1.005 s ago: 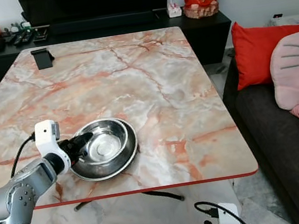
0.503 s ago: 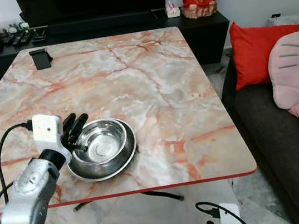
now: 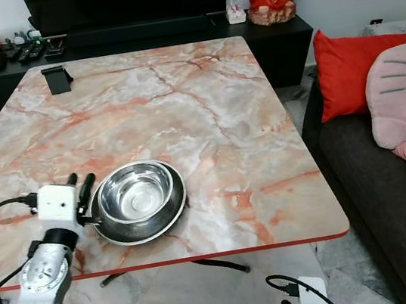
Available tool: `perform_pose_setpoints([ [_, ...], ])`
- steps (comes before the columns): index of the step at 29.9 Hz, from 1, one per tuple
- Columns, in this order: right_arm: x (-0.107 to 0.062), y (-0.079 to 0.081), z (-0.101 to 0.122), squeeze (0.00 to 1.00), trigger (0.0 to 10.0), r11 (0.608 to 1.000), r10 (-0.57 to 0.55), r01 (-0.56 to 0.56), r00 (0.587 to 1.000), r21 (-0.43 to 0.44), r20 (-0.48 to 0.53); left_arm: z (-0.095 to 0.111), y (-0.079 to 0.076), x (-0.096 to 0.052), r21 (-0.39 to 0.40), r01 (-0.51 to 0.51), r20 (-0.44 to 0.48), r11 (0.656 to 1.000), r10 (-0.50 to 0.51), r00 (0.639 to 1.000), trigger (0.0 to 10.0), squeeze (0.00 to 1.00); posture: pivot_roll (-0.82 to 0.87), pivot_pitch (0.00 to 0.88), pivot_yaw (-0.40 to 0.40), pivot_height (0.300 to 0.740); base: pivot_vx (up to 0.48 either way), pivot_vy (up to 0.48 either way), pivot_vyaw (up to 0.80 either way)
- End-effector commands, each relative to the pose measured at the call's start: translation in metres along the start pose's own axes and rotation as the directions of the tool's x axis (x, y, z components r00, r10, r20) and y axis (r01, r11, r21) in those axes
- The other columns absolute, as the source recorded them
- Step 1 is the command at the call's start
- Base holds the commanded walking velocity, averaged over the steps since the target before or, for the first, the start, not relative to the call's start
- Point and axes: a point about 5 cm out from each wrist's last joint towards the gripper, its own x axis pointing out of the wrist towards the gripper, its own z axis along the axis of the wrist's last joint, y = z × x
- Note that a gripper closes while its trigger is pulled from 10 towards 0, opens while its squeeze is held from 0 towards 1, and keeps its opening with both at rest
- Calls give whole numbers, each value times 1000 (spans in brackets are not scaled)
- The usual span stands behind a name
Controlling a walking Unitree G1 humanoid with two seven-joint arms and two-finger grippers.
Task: Setting the table
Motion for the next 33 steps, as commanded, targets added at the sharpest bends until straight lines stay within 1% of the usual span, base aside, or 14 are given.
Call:
perform_pose_setpoints([
  [1,-1,-1,-3,0,10000,1000,-7,7,1000,4,-3,2,8,3,-10,-37,19,999,37,999,10000,0,24,0,-25,724,0,0,0],
  [7,-1,0,-3,0,10000,1000,-6,6,1000,2,0,3,3,5,-24,-38,45,999,39,998,10000,0,19,0,-17,724,0,0,0],
  [8,1,5,11,0,10000,1000,7,-6,997,-6,81,3,1,5,-20,-33,47,999,34,998,10000,0,19,0,-16,724,0,0,0],
  [9,1,5,11,0,10000,1000,7,-6,997,-6,81,3,1,5,-20,-33,47,999,34,998,10000,0,19,0,-16,724,0,0,0],
  [10,2,8,22,0,10000,1000,14,-12,990,-14,142,3,0,6,-18,-30,49,999,30,998,10000,0,16,0,-12,724,0,0,0],
  [11,2,8,22,0,10000,1000,12,-10,989,-13,149,4,-1,6,-22,-26,52,999,28,998,10000,0,17,0,-10,724,0,0,0],
  [16,0,3,12,0,10000,1000,3,-2,994,-12,108,2,-2,3,-30,-37,54,999,38,998,10000,0,22,0,-3,724,0,0,0],
  [21,-1,3,3,0,10000,1000,12,-10,998,-27,67,-1,0,0,-33,-56,47,998,58,997,10000,0,40,0,-8,724,0,280,0],
  [24,-1,3,3,0,10000,999,19,-17,998,-38,60,0,2,3,-37,-70,47,997,71,996,10000,0,40,0,-1,724,0,280,0],
  [25,-1,3,5,0,10000,999,19,-16,998,-42,61,3,0,7,-14,-60,54,998,61,997,10000,0,34,0,6,724,0,277,0],
  [27,0,3,7,0,10000,999,13,-10,998,-43,66,7,-3,10,-7,-38,76,999,39,996,10000,0,31,0,11,724,0,277,0],
  [28,0,3,8,0,10000,1000,7,-5,998,-29,70,8,-3,11,-24,-47,77,999,49,996,10000,0,26,0,11,724,0,277,0],
  [31,0,4,8,0,10000,999,12,-10,998,-41,65,6,-2,11,-53,-74,61,996,78,995,10000,0,33,0,9,724,0,280,148],
  [33,0,4,7,0,10000,999,13,-10,998,-44,61,6,-2,11,-51,-76,60,996,79,995,10000,0,33,0,10,724,0,281,494],
])
